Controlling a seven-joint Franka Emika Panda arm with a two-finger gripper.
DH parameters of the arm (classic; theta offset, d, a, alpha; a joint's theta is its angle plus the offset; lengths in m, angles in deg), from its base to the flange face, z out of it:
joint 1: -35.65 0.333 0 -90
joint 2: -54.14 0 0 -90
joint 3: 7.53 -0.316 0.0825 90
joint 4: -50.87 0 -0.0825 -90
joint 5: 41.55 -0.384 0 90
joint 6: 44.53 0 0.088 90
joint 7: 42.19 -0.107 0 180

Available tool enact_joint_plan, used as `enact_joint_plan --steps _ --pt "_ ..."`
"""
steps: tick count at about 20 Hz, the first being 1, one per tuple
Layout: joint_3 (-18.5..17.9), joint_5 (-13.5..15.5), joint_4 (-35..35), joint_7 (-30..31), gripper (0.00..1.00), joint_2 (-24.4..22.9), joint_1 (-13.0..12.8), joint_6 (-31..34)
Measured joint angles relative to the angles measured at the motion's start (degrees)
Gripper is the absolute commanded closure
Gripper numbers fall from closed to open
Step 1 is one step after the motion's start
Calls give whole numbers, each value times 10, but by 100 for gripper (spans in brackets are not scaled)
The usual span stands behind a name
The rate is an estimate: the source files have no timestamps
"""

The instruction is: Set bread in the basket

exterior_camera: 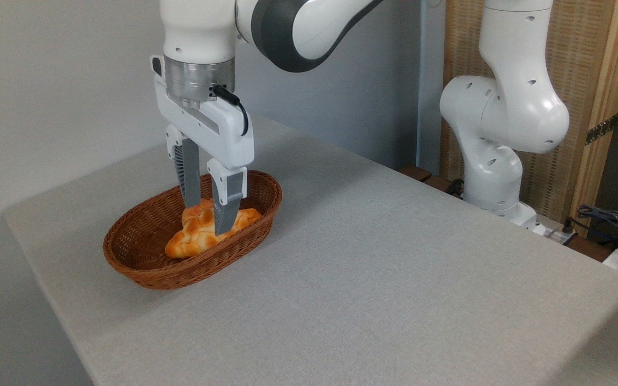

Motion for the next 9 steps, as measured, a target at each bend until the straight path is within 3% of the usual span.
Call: enact_joint_plan --steps 9 --pt "-21 -8 -12 -1 0 0 3 41"
